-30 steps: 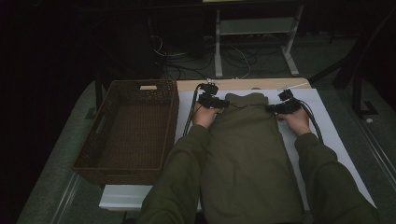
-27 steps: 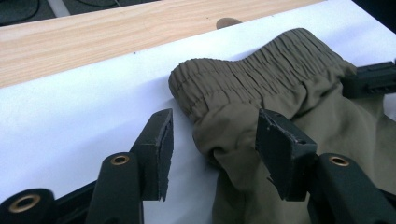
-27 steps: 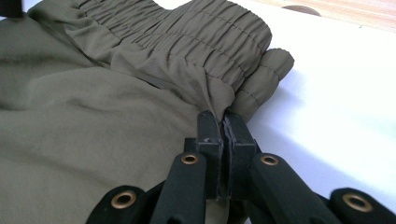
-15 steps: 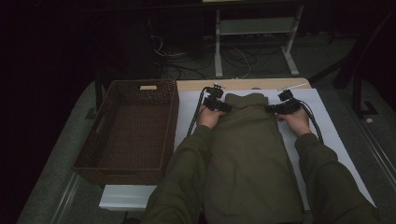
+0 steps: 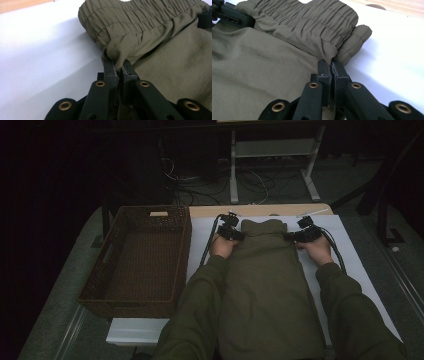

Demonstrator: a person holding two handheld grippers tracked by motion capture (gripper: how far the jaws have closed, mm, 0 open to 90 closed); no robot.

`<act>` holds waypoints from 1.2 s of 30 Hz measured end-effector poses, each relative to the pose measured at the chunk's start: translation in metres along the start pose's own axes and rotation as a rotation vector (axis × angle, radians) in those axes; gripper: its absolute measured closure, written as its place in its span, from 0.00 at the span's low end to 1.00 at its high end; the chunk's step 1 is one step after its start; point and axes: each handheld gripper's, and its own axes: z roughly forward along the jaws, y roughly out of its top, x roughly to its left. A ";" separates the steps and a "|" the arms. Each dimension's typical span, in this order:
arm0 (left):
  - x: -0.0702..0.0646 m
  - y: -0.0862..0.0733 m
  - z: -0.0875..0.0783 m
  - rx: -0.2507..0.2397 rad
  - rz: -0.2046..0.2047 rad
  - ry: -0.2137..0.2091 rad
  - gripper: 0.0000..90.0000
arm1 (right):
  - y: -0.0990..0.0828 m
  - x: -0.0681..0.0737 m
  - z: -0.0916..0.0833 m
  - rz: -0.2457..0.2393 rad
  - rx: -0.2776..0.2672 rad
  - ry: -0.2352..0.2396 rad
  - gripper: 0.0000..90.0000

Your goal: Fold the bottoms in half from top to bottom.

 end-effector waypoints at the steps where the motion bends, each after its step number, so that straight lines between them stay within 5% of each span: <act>1: 0.000 0.001 0.000 -0.007 0.005 0.004 0.95 | 0.001 0.000 -0.001 -0.005 -0.004 -0.003 0.96; 8: 0.003 0.019 -0.009 -0.085 0.043 0.028 0.96 | 0.015 0.000 -0.013 -0.015 -0.075 -0.022 0.96; 17: -0.006 0.059 -0.030 -0.221 0.156 0.046 0.96 | 0.050 -0.008 -0.041 -0.020 -0.134 -0.076 0.96; 36: -0.007 0.030 -0.037 -0.254 0.146 -0.031 0.96 | 0.027 -0.005 -0.047 -0.025 -0.166 -0.008 0.96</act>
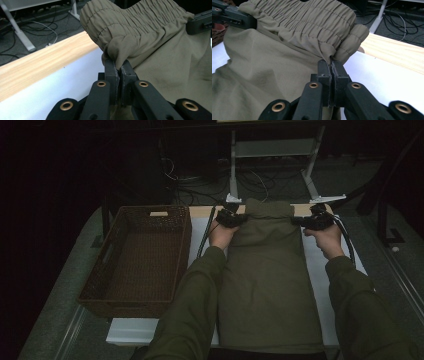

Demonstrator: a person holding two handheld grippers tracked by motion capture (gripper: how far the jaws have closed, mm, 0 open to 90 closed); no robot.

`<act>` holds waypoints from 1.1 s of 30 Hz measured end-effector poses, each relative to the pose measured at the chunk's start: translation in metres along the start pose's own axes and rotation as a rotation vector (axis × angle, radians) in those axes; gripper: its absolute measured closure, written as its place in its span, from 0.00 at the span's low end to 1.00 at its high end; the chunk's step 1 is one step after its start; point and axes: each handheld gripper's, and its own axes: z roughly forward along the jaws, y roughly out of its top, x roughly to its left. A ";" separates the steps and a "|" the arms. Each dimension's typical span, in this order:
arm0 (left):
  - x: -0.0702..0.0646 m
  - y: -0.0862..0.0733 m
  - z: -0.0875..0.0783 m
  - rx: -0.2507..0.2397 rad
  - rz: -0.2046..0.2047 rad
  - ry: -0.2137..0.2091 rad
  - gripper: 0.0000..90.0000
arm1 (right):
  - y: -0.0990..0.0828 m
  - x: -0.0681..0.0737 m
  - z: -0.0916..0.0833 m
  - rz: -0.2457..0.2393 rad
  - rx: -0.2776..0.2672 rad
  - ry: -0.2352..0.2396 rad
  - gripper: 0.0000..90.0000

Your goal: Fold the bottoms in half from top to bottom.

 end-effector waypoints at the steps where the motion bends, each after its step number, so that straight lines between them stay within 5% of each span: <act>1: -0.001 -0.001 -0.001 -0.003 -0.001 -0.003 0.96 | -0.001 0.000 -0.001 -0.002 0.000 0.004 0.96; 15: -0.018 -0.018 -0.019 -0.017 0.037 -0.036 0.96 | -0.022 0.009 -0.016 -0.008 -0.016 0.042 0.96; 33: -0.038 -0.039 -0.051 -0.028 0.039 -0.063 0.96 | -0.040 0.028 -0.034 -0.068 -0.027 0.108 0.96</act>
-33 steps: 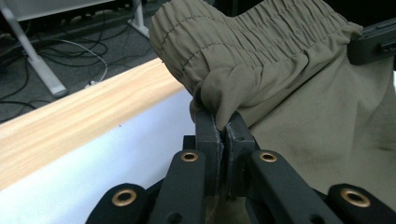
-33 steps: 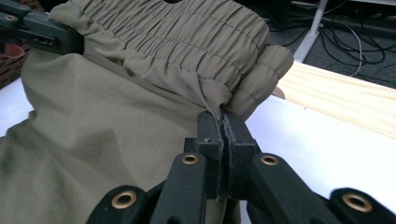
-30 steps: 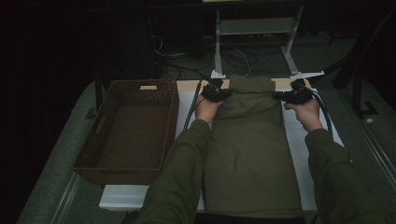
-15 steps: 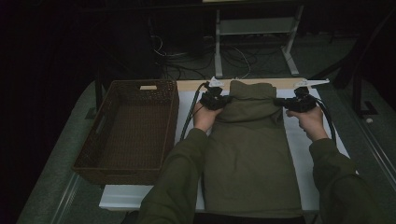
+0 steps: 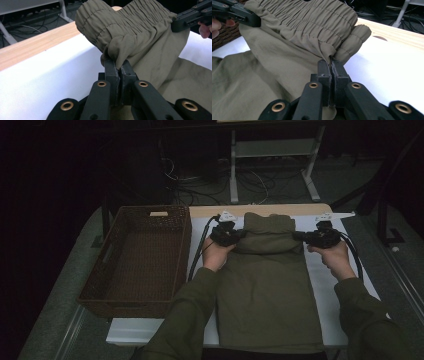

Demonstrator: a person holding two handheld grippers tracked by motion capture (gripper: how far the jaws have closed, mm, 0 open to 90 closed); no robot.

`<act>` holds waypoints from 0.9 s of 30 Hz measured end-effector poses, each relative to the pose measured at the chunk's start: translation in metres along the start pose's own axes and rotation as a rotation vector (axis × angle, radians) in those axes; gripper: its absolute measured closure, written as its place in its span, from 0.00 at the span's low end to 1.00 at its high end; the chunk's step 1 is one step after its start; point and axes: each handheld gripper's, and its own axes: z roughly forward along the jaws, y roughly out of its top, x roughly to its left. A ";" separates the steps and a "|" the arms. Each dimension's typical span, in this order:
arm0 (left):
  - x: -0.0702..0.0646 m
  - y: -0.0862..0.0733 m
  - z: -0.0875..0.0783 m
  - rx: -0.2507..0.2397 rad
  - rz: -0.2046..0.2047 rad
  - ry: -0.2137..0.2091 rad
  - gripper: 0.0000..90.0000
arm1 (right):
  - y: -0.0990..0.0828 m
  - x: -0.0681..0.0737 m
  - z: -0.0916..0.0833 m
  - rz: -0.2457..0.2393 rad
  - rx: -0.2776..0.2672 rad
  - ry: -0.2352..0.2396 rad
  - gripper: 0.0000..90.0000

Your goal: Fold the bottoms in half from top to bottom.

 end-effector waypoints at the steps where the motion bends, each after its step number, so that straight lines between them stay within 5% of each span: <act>1: -0.001 -0.002 -0.001 0.002 0.000 -0.002 0.96 | -0.001 0.001 -0.001 -0.001 0.003 0.001 0.96; 16: -0.019 -0.027 -0.011 0.027 -0.003 -0.016 0.96 | -0.022 0.017 -0.008 -0.013 0.045 0.015 0.96; 27: -0.030 -0.031 -0.023 0.030 0.013 -0.025 0.96 | -0.031 0.035 -0.020 -0.019 0.050 0.022 0.95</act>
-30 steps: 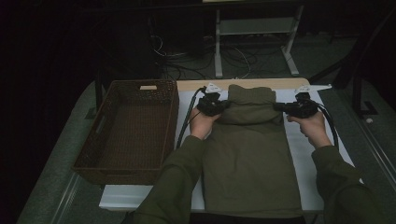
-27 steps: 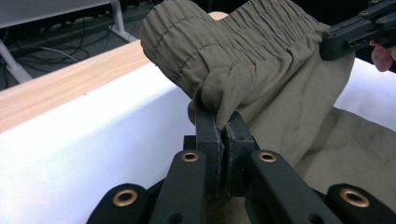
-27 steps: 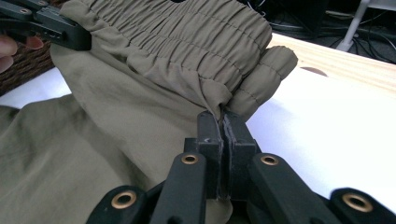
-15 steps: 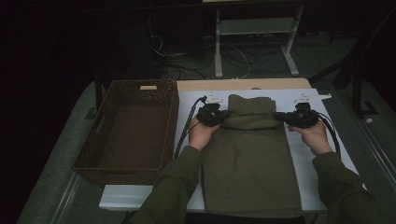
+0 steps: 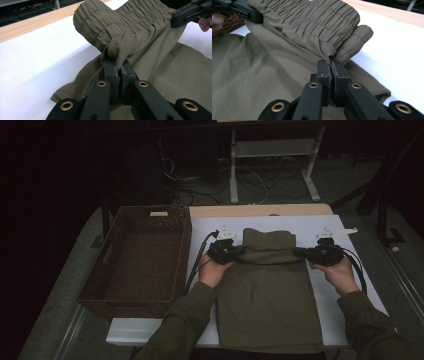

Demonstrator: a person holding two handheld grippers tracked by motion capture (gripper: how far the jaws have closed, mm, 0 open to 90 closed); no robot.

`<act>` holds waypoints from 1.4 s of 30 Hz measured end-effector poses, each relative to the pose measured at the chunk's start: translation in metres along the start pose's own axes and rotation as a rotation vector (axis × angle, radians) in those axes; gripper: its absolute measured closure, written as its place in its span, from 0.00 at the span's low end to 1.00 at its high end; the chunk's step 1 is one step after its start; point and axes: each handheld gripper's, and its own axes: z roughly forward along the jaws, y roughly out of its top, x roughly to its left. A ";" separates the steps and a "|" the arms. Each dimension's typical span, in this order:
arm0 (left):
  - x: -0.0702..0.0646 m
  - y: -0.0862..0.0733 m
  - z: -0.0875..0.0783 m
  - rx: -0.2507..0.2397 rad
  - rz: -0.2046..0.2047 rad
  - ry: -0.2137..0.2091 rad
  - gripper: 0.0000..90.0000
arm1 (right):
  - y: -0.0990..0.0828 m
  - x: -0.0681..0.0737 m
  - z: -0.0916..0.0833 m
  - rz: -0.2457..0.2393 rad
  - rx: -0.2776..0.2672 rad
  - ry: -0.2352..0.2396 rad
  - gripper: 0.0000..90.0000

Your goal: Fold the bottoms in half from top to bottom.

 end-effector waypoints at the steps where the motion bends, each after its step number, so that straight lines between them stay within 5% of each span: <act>1: -0.002 -0.001 0.000 0.011 0.010 0.004 0.96 | 0.000 0.000 0.000 -0.005 0.004 -0.002 0.95; 42: -0.046 -0.025 -0.056 -0.006 0.072 -0.090 0.95 | -0.019 0.050 -0.038 -0.076 -0.010 0.056 0.95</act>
